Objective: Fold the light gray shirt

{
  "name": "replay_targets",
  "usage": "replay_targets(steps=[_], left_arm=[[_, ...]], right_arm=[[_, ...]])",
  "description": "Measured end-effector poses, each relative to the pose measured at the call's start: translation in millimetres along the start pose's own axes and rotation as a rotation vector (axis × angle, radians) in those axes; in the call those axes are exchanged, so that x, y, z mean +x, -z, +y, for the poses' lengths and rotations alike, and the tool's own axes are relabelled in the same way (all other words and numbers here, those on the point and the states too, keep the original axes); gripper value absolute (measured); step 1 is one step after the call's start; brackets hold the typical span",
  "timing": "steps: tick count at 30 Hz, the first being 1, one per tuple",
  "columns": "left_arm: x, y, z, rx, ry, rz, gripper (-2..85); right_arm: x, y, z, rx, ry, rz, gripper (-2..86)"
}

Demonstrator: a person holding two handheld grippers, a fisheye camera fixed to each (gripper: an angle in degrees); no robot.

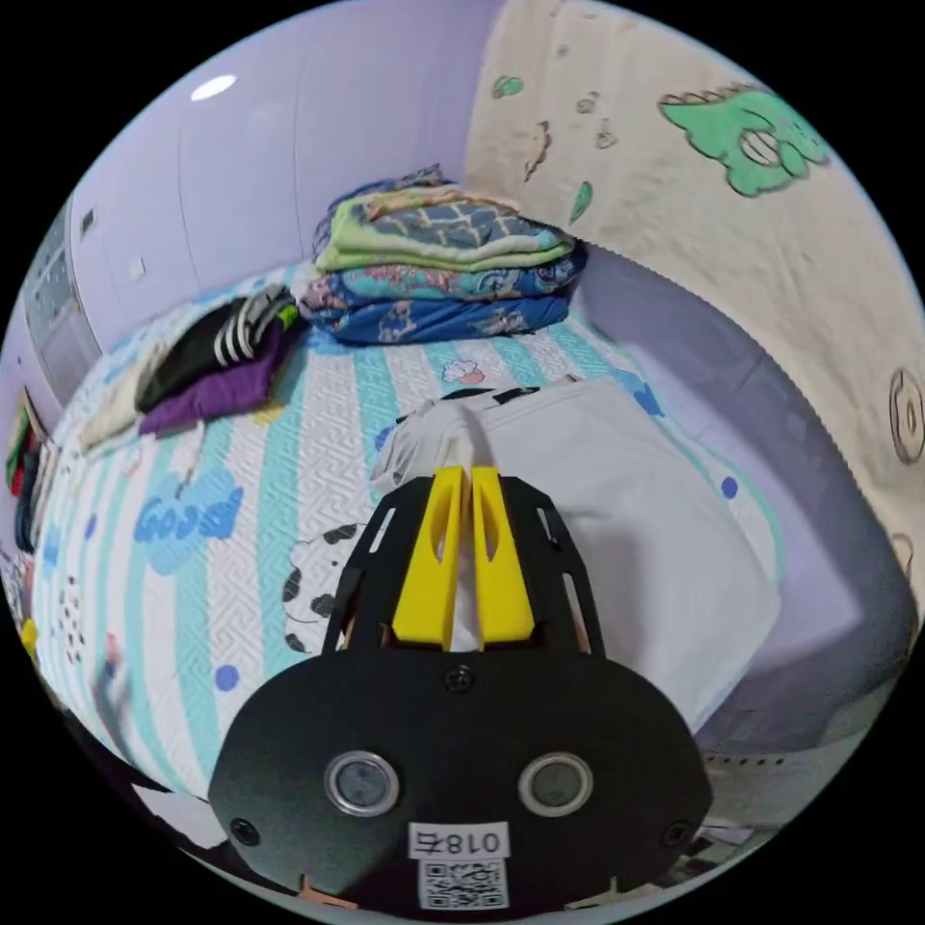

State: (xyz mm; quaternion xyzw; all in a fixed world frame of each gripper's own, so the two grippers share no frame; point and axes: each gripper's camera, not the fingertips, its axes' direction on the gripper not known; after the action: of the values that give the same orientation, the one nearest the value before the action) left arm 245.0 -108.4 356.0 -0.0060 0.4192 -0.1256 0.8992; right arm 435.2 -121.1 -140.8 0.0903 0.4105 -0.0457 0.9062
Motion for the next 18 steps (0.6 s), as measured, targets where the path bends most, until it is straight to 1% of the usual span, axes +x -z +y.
replay_targets(steps=[2,4,5,7,8,9,10,11,12,13,14,16,17,18], left_arm=[[1.5,-6.2,14.7,0.006,0.019,0.037,8.7],[4.0,-13.2,29.3,0.004,0.038,0.067,8.8],[5.3,-18.2,38.6,-0.005,0.054,0.093,8.9],[6.5,-24.1,52.9,-0.016,0.088,0.133,9.5],[6.7,-25.3,63.6,-0.011,0.115,0.155,9.8],[5.8,-24.0,75.2,0.0,0.148,0.173,10.0],[4.9,-22.4,81.3,0.007,0.167,0.181,10.2],[2.1,-17.0,94.6,0.025,0.207,0.195,10.6],[-1.4,-8.5,108.5,0.045,0.246,0.21,11.0],[-3.5,-2.8,115.9,0.056,0.265,0.218,11.3],[-8.0,12.1,132.1,0.086,0.302,0.23,11.9],[-15.4,42.7,160.7,0.141,0.355,0.223,12.3],[-20.6,66.3,182.5,0.17,0.385,0.201,12.4],[-26.6,91.1,207.3,0.193,0.423,0.166,12.5]], right_arm=[[5.9,20.8,18.4,0.067,-0.026,-0.108,0.9],[0.3,50.6,46.3,0.143,-0.015,-0.257,0.7],[-3.4,57.9,54.0,0.157,-0.012,-0.289,0.7],[-24.2,80.6,89.3,0.18,-0.033,-0.46,0.6],[-31.0,85.6,99.8,0.188,-0.041,-0.495,0.6],[-46.3,95.3,121.4,0.209,-0.042,-0.601,0.6],[-64.8,104.2,142.5,0.233,-0.034,-0.757,0.7],[-76.6,107.8,152.2,0.228,-0.027,-0.831,0.7],[-106.3,115.9,172.1,0.208,-0.008,-0.93,0.8],[-139.3,124.4,192.7,0.188,0.017,-0.987,0.9],[-155.8,128.0,203.3,0.176,0.028,-1.014,1.0],[-217.5,133.8,246.2,0.098,0.042,-1.106,1.5],[-231.9,132.8,256.2,0.068,0.051,-1.114,1.8],[-258.2,127.1,274.8,-0.019,0.064,-1.136,2.3]])
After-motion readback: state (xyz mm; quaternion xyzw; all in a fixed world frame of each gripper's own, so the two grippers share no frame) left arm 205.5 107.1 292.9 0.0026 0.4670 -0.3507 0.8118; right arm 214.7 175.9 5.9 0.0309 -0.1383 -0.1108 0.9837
